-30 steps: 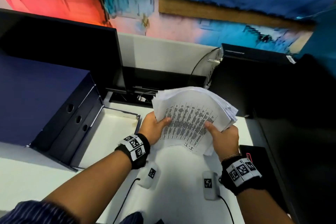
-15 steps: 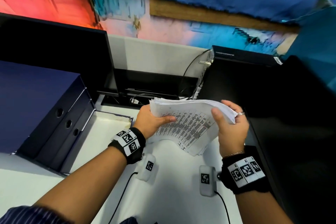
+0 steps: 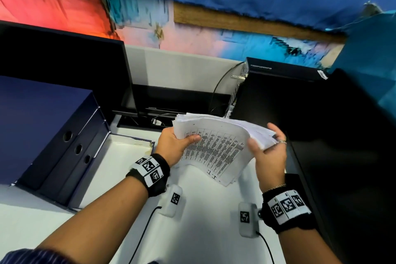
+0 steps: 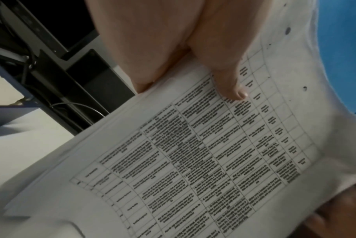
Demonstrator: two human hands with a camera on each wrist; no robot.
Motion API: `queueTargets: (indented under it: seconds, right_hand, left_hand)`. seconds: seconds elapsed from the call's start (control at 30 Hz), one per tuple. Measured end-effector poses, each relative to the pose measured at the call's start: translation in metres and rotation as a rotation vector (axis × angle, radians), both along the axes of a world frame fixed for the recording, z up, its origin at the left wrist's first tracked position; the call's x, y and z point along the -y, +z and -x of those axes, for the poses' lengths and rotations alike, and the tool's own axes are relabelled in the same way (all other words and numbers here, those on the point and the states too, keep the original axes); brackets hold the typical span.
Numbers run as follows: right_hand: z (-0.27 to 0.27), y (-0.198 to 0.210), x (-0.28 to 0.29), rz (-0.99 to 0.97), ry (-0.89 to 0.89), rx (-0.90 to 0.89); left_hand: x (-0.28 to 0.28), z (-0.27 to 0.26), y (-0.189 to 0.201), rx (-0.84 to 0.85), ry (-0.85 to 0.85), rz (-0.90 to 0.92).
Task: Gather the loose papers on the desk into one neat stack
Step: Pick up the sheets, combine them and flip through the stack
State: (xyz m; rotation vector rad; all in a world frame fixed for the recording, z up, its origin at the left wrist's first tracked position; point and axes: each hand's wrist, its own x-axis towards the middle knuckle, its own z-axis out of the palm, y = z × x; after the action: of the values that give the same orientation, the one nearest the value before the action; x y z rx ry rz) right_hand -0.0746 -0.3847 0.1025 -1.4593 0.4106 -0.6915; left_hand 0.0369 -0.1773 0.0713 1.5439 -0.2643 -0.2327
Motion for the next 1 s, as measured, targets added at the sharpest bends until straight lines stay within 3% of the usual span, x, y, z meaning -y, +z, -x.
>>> queueTargets:
  seconds: [0.1,0.23,0.3,0.4,0.63,0.77,1.0]
  right_hand:
    - [0.001,0.003,-0.006,0.123,0.043,-0.104]
    - [0.000,0.010,0.001,0.101,0.011,0.056]
    - [0.003,-0.005,0.002,0.105,0.037,-0.055]
    - [0.004,-0.026,0.000,-0.024,0.058,-0.222]
    - [0.005,-0.026,-0.001,-0.151,0.019,-0.150]
    - [0.004,-0.023,0.002,-0.122,0.033,-0.144]
    - [0.003,-0.023,-0.004,-0.125,0.049,-0.155]
  left_hand:
    - [0.007,0.005,0.013,0.015,0.088,0.068]
    - [0.006,0.005,0.024,0.058,0.099,0.149]
    - [0.004,0.005,0.014,0.030,0.050,0.083]
    - [0.008,0.006,0.000,0.012,-0.025,-0.003]
    - [0.014,0.010,0.008,-0.008,-0.066,-0.004]
    - [0.011,0.012,0.031,0.100,0.027,0.135]
    - [0.021,0.009,0.051,0.217,0.364,0.112]
